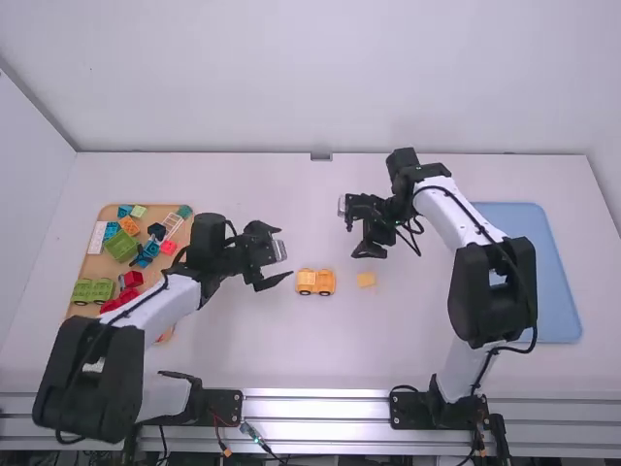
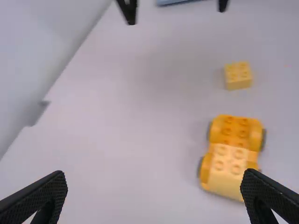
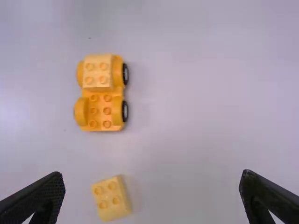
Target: Assemble lego blocks to make yellow taxi
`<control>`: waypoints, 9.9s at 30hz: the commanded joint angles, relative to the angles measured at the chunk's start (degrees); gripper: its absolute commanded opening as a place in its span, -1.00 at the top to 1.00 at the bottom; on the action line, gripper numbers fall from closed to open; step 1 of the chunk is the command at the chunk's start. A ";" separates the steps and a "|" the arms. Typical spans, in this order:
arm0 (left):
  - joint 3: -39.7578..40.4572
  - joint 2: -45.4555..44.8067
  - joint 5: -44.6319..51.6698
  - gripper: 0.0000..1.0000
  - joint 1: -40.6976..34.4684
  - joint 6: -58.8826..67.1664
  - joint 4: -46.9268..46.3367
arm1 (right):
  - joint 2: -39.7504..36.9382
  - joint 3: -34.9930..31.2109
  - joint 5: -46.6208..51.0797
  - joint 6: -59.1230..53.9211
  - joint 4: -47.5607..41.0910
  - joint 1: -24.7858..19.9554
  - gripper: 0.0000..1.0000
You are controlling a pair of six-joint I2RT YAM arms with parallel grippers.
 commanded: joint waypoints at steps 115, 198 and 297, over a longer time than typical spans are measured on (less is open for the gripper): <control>5.70 21.79 14.75 -0.98 -6.23 3.50 4.63 | 7.26 -32.28 -13.14 -11.82 34.51 -7.19 -0.19; 12.11 39.87 8.98 -0.19 -8.79 0.46 11.65 | 0.55 -32.39 -9.99 16.20 48.72 7.04 0.44; 11.30 39.87 7.34 -0.18 -9.55 0.46 12.13 | 1.03 -33.86 -3.80 14.78 48.76 10.34 0.45</control>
